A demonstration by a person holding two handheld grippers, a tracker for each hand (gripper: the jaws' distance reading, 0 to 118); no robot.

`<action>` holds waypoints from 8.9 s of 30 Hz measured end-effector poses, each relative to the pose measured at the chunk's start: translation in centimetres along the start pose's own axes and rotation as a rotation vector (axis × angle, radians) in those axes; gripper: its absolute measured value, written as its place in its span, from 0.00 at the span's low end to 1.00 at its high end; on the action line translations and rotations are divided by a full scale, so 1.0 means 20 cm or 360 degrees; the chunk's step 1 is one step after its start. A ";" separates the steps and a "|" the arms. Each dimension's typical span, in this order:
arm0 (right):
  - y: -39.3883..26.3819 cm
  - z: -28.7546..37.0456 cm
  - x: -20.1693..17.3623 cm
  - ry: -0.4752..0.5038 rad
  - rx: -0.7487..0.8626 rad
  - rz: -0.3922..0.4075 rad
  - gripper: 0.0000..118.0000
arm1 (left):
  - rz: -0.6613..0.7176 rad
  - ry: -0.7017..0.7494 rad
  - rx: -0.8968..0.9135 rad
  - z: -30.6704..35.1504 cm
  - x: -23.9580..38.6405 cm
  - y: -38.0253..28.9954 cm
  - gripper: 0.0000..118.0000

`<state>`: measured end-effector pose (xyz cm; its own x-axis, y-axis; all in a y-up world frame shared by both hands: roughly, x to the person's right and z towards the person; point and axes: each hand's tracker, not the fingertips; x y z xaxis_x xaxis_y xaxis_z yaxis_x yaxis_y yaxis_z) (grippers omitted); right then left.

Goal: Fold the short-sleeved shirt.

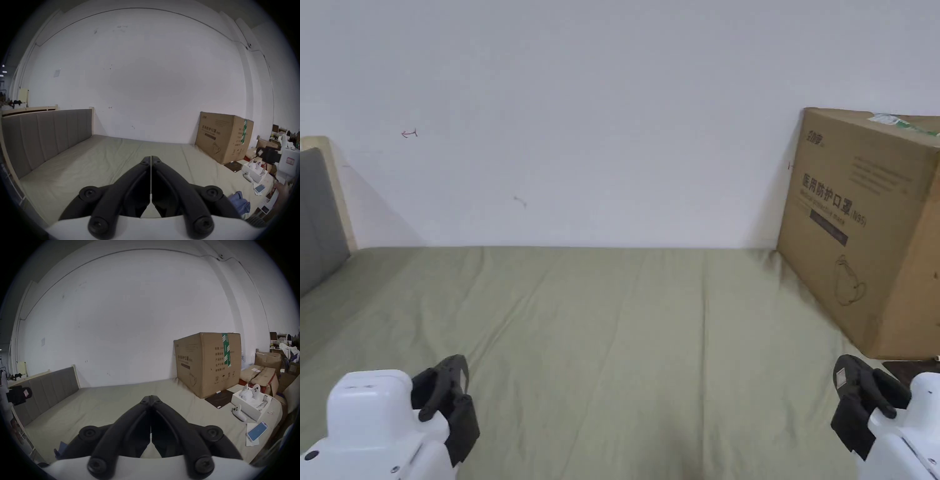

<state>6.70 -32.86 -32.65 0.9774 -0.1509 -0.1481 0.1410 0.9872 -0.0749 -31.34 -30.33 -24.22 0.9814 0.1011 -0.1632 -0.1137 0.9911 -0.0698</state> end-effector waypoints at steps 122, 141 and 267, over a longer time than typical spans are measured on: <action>-0.06 -0.15 -0.13 0.0368 -0.0876 -0.0156 0.00 | 0.1244 -0.0725 -0.1737 -0.66 -0.62 -1.00 0.06; -0.03 0.00 0.07 0.0413 -0.0844 -0.0296 0.00 | 0.0927 -0.0802 -0.1611 -0.69 0.34 -0.52 0.89; -0.42 -0.30 -0.21 0.0469 -0.1428 -0.0135 0.00 | -0.0217 0.0546 -0.1705 -0.82 -1.90 -0.07 0.84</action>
<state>0.38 -40.82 -37.35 0.8730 -0.3486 -0.3411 -0.0837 0.5819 -0.8090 -71.01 -36.96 -34.14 0.9202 -0.1950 -0.3395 -0.2447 0.3906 -0.8875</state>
